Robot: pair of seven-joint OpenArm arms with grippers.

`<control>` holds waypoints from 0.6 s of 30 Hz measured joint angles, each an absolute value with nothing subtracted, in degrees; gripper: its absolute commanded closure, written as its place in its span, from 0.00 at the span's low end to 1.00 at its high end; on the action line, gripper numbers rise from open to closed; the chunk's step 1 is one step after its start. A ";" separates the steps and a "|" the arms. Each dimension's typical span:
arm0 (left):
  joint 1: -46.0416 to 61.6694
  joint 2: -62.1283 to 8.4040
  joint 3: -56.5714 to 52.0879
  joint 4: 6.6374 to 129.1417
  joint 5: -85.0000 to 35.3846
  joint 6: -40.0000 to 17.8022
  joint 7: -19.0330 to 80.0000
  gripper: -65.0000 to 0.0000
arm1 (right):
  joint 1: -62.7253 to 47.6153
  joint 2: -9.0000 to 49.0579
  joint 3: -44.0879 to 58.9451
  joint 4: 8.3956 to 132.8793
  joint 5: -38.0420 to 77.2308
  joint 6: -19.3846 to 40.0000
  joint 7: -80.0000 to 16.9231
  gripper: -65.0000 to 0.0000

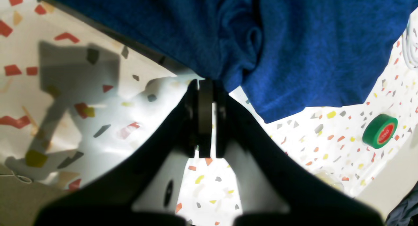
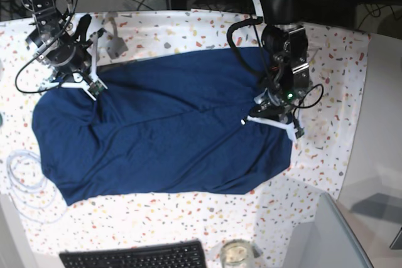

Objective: Layout the t-shirt on the table in an organized manner, then fold the t-shirt properly
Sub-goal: 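Move the left gripper onto the shirt body and press it flat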

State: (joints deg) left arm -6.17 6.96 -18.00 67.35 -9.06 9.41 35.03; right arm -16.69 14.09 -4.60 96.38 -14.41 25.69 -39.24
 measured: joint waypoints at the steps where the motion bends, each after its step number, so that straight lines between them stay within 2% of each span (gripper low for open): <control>1: -7.18 6.81 -17.89 65.69 -9.06 9.41 32.95 1.00 | -16.67 14.11 -4.60 96.38 -14.41 25.69 -39.27 1.00; 7: -12.32 6.37 -17.93 57.30 -9.04 9.21 26.26 1.00 | -17.08 14.11 -4.49 96.38 -14.41 25.69 -39.27 1.00; 13: -14.76 6.46 -18.33 56.16 -9.43 9.85 27.16 1.00 | -17.67 14.09 -4.45 96.62 -14.57 25.69 -39.22 1.00; 15: -15.86 6.48 -18.33 56.60 -9.52 9.85 28.05 1.00 | -18.41 14.09 -4.47 97.56 -14.63 25.69 -39.27 1.00; 18: -13.96 7.01 -18.28 64.34 -9.85 9.63 28.82 1.00 | -18.61 13.72 -4.56 97.49 -14.59 25.69 -39.24 1.00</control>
